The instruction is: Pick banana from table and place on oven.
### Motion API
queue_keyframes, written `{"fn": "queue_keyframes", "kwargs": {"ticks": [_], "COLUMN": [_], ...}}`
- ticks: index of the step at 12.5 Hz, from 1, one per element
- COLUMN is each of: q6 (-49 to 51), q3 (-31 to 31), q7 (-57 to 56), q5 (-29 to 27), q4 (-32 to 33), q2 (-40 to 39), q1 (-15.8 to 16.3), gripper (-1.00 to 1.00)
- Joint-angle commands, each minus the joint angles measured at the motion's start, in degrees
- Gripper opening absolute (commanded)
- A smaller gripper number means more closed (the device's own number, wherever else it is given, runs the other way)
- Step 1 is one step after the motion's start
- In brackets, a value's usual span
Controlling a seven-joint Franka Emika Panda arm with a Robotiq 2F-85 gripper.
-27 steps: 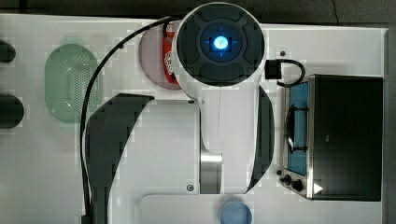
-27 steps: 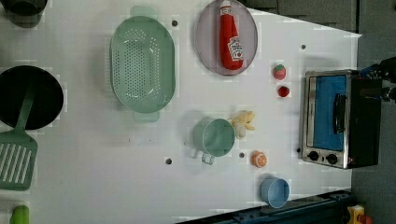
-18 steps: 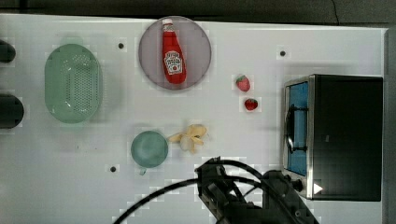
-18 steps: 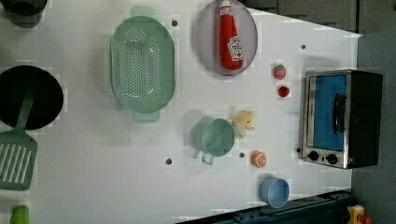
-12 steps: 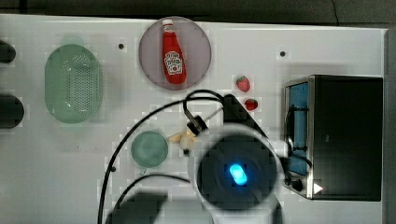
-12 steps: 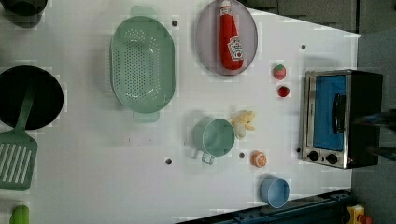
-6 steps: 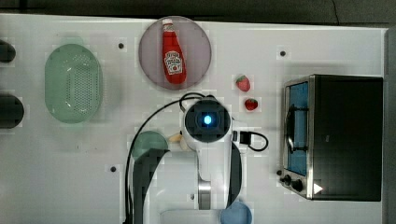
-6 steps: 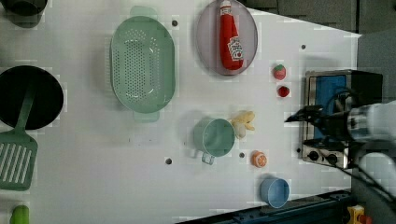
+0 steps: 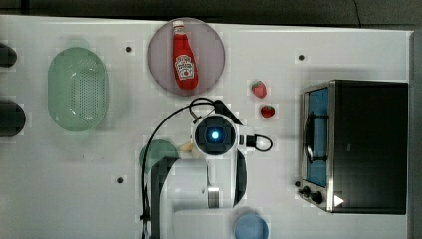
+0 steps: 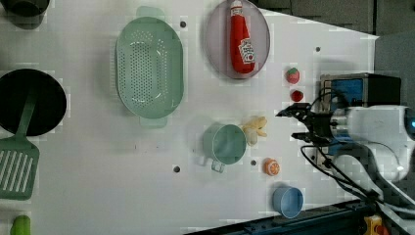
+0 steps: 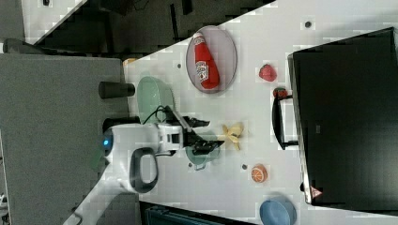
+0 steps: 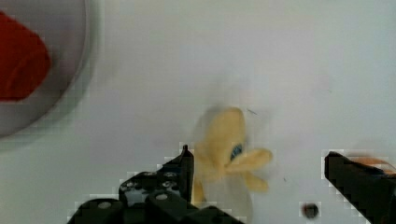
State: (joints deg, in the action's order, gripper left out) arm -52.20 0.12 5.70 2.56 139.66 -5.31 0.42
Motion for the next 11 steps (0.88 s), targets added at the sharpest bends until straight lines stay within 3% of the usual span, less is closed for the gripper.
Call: {"fn": "queue_keyframes", "kwargs": {"ticks": [1, 6, 8, 11], "q6": [-4.9, -11.6, -13.6, -14.1], "q3": [2.1, 3.8, 4.0, 4.1], "q7": [1.5, 1.6, 1.6, 1.6], "q5": [-1.1, -1.1, -1.1, -1.1], "q4": [1.5, 1.7, 1.8, 1.8], "q2": [-5.3, -12.8, -13.5, -13.6], "q1": [0.3, 0.5, 0.5, 0.5], "gripper": [1.00, 1.00, 0.43, -0.27]}}
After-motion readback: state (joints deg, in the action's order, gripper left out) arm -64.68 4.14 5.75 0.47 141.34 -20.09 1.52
